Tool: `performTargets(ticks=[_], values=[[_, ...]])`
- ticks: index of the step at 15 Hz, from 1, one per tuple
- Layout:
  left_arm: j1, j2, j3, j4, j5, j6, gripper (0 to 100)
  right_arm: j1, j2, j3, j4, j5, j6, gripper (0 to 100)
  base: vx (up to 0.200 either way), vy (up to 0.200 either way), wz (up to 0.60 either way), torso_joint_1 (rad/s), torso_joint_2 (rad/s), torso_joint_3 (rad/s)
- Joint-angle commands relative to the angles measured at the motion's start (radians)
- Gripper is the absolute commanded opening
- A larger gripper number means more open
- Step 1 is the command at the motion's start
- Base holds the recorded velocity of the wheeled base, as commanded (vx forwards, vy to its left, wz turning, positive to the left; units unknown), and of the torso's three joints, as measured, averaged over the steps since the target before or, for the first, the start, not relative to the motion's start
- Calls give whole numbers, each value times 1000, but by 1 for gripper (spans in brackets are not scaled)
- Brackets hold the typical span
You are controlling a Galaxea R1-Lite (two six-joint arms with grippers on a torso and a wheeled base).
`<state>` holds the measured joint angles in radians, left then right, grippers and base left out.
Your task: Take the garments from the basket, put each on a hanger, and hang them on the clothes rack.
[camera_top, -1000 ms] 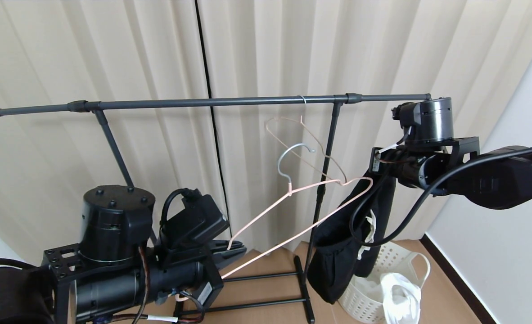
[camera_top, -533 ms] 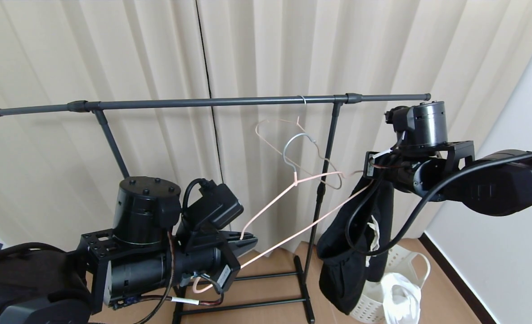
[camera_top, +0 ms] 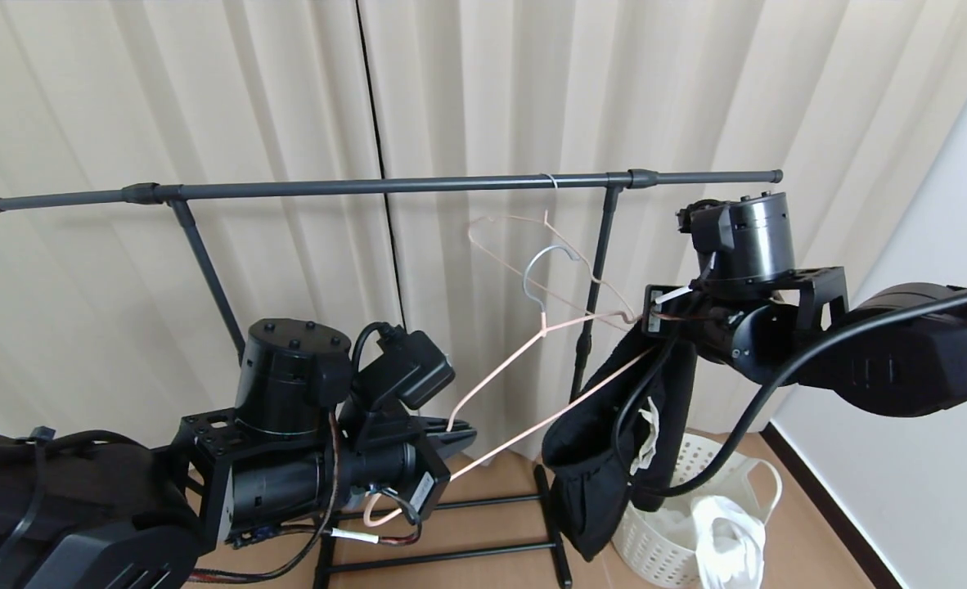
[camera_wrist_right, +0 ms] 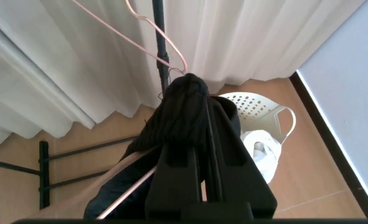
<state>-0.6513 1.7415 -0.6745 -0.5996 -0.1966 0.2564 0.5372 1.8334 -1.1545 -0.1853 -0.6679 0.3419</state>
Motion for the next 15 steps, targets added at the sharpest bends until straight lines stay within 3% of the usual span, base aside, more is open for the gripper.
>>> performTargets(ticks=[1,8,15], values=[[-1,9,0,0,2,-2,0,41,-26,13,0,-6,0,0,0,0,0,0,0,0],[-1,18,-7,-2,-1,-2,0,158,-65,29,0,-6,23,0,0,0,0,0,0,0],[-14,53,-7,-48,2,-6,0,290,-94,27,-2,5,109,0,0,0,0,0,0,0]])
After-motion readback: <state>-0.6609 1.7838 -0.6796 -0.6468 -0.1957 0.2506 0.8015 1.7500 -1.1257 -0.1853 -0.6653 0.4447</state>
